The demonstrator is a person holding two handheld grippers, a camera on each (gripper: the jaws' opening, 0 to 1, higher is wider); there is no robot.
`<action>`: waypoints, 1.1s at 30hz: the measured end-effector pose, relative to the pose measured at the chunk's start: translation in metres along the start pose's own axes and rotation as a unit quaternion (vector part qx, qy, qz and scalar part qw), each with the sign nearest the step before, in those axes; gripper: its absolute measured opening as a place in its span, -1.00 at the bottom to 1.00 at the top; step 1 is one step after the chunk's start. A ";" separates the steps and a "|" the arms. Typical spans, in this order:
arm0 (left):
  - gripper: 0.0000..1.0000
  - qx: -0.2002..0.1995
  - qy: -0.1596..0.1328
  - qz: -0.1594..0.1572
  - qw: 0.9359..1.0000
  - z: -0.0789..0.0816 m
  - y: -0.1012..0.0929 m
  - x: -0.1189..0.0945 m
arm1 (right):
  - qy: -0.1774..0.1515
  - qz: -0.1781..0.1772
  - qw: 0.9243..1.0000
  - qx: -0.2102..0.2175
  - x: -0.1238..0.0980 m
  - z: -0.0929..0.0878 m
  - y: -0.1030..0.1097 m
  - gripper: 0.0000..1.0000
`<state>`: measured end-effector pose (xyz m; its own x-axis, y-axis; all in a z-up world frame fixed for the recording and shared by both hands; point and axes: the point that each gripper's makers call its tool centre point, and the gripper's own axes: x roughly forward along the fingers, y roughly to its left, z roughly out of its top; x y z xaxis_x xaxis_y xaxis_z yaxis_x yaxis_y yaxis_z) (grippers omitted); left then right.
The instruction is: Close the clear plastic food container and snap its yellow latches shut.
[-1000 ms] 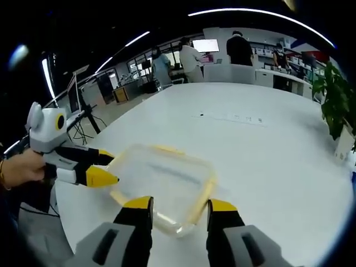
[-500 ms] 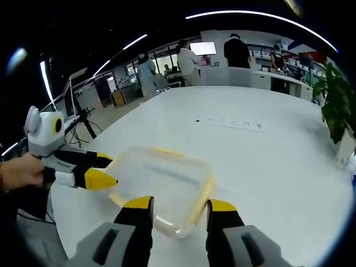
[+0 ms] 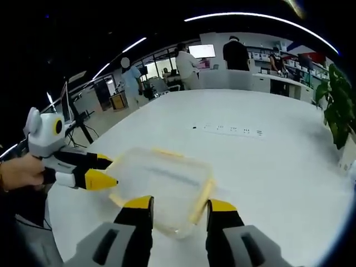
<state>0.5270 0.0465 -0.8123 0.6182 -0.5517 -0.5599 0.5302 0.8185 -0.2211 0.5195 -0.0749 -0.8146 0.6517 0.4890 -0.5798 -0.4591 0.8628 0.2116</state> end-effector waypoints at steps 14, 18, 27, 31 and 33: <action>-0.19 0.005 -0.002 -0.005 1.000 0.010 0.008 0.011 | 0.004 -0.007 1.000 0.005 0.009 0.008 -0.008 -0.30; -0.19 0.008 0.004 -0.009 1.000 0.010 0.008 0.012 | -0.006 -0.011 1.000 0.008 0.009 0.008 -0.008 -0.30; -0.19 0.004 -0.001 -0.006 1.000 0.009 0.008 0.012 | -0.006 -0.011 1.000 0.007 0.009 0.008 -0.008 -0.30; -0.19 0.002 -0.007 -0.006 1.000 0.009 0.008 0.012 | -0.011 -0.012 1.000 0.011 0.009 0.008 -0.008 -0.30; -0.19 0.002 -0.007 -0.006 1.000 0.009 0.008 0.012 | -0.008 -0.013 1.000 0.011 0.009 0.009 -0.008 -0.30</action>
<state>0.5442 0.0454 -0.8132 0.6194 -0.5639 -0.5462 0.5401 0.8110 -0.2248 0.5344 -0.0768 -0.8149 0.6728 0.4689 -0.5722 -0.4290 0.8774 0.2146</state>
